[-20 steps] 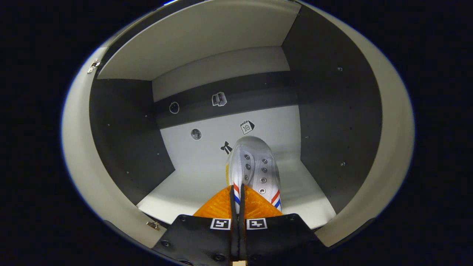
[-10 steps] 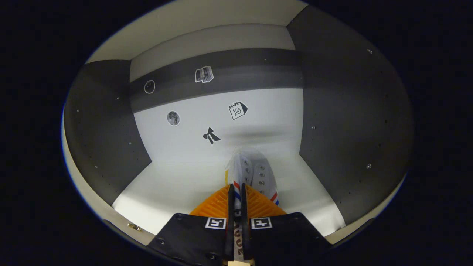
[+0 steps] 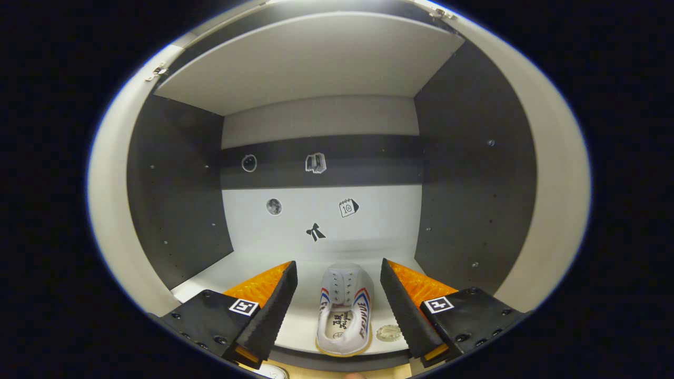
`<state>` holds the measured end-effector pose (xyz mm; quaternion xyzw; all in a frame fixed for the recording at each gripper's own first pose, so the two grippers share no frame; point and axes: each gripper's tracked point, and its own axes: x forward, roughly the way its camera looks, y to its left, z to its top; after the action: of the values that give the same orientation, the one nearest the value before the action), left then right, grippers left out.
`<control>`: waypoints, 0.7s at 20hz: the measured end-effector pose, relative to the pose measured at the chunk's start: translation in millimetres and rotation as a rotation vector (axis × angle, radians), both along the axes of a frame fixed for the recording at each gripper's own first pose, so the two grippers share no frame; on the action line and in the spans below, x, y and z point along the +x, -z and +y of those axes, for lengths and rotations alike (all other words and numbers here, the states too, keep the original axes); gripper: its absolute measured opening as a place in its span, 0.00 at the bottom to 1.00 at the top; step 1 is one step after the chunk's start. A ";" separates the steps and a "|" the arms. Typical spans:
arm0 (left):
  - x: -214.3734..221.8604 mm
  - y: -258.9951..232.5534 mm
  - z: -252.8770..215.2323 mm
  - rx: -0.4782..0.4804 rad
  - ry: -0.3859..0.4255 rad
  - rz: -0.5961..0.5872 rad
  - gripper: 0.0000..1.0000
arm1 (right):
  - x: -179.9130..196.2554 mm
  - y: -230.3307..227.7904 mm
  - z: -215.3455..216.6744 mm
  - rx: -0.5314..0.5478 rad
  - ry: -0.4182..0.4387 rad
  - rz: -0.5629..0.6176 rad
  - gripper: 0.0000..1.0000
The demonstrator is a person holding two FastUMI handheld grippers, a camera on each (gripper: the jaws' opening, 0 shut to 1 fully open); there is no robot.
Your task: Grab one shoe with the right hand and put it into the shoe cabinet, grab the other shoe with the left hand and put it into the shoe cabinet; then close the right door with the right hand and the left door with the left hand.
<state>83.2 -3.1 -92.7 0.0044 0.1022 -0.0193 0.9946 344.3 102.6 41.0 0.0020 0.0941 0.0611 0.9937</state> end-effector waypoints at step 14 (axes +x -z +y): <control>42.4 88.5 -26.2 -0.004 0.162 0.190 0.79 | -169.1 16.8 -22.7 -0.043 -0.054 -0.053 0.99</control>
<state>125.7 -29.3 -181.3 0.0088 0.1954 -0.1001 0.9756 175.2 79.9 24.2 -0.0236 0.0691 0.0859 0.9936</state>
